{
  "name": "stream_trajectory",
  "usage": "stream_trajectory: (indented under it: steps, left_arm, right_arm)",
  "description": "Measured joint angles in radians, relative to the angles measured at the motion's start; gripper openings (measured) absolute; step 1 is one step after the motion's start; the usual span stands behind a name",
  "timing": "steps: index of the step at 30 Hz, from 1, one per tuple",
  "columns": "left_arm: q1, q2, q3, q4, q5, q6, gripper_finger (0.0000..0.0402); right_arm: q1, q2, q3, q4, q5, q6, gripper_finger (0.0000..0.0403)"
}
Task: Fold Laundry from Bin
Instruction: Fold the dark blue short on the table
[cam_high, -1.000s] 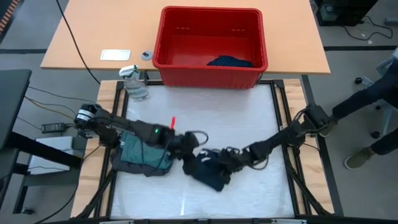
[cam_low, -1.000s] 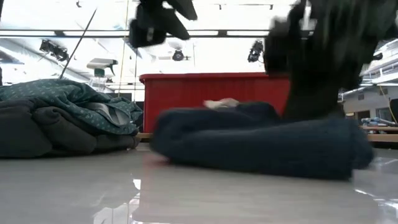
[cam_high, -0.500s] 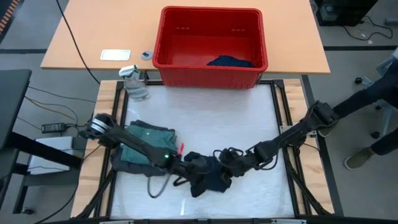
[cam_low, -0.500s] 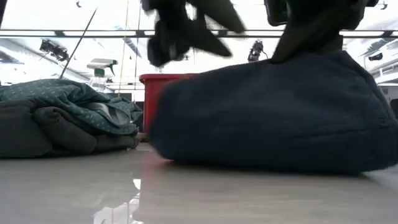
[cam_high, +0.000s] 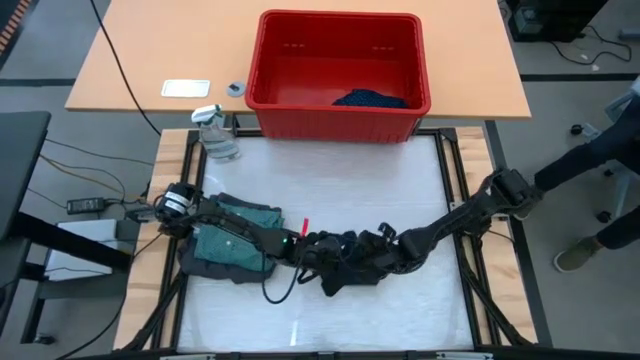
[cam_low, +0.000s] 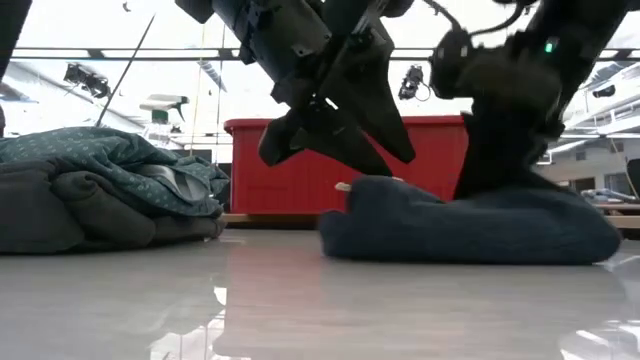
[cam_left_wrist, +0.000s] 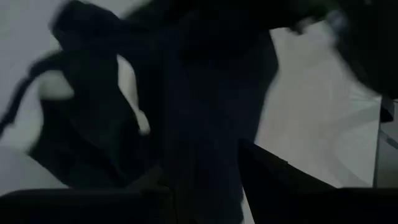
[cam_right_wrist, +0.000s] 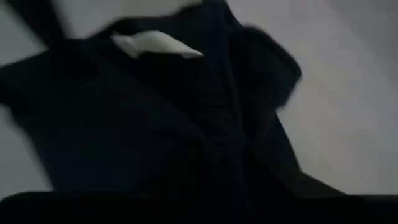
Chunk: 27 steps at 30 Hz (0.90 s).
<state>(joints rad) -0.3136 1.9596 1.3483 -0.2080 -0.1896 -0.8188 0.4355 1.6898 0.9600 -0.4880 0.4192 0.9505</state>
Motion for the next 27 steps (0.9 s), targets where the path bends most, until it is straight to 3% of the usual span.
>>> stream_trajectory:
  steps: [3,8,11,16,19,27]
  left_arm:
    - [0.009,-0.002,0.0,0.0,0.003,0.0,0.013]
    - [0.015,-0.004,0.0,0.019,0.026,0.003,0.013]
    - [0.019,-0.004,0.0,0.034,0.027,0.006,0.013]
    - [0.039,0.02,0.001,0.022,0.026,0.084,0.013]
    - [0.049,0.048,0.0,0.012,0.037,0.098,0.013]
    - [0.074,0.054,0.001,0.023,0.056,0.113,0.013]
  right_arm:
    - [-0.021,-0.006,0.0,-0.055,-0.006,0.038,0.0168]
    - [-0.012,-0.087,0.0,0.004,-0.144,0.016,0.0209]
    - [-0.002,-0.142,0.0,-0.017,-0.159,0.026,0.0224]
    - [-0.028,-0.224,0.0,-0.17,-0.041,0.029,0.023]
    - [-0.076,-0.24,0.0,-0.215,-0.031,-0.021,0.0228]
    - [-0.178,-0.133,0.0,-0.069,-0.22,-0.214,0.0223]
